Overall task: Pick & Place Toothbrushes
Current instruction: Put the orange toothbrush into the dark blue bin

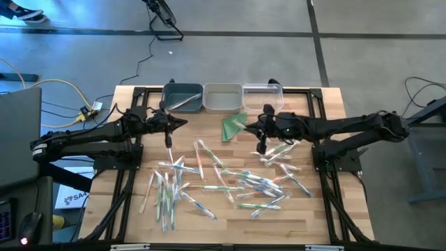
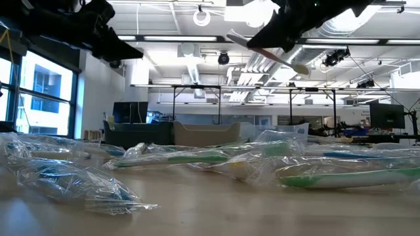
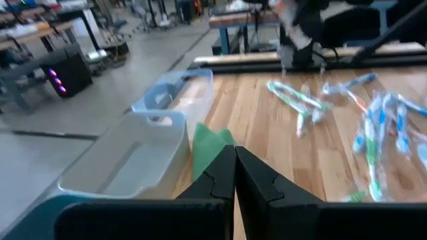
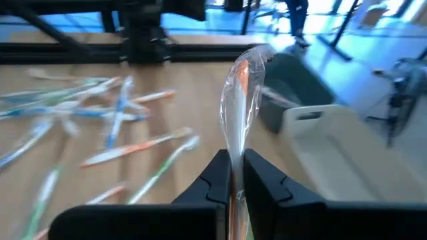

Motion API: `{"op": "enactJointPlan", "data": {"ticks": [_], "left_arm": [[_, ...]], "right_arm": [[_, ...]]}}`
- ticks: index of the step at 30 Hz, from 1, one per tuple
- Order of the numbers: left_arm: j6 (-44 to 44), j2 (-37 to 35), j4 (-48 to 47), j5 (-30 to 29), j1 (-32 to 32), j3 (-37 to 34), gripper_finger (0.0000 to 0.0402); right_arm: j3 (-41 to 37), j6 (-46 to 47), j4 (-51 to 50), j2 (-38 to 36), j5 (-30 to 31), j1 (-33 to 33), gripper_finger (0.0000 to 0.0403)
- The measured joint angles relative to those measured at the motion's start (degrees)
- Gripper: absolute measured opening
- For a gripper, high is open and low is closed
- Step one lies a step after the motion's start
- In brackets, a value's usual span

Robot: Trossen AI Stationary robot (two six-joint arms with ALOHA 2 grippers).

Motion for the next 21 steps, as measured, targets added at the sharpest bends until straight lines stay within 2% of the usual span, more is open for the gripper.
{"op": "enactJointPlan", "data": {"ticks": [11, 17, 21], "left_arm": [[-1.2, 0.0, 5.1, -0.1, 0.0, 0.0, 0.0003], [-1.2, 0.0, 7.3, -1.2, 0.0, 0.0, 0.0003], [0.6, 0.0, 7.8, -1.3, 0.0, 0.0, 0.0003]], "right_arm": [[0.0, -4.4, 3.9, 0.0, 0.1, -8.8, 0.0016], [0.0, -6.3, 11.9, 0.2, -8.8, -12.2, 0.0016], [0.0, -7.7, 15.6, 1.0, -11.0, -13.6, 0.0016]]}}
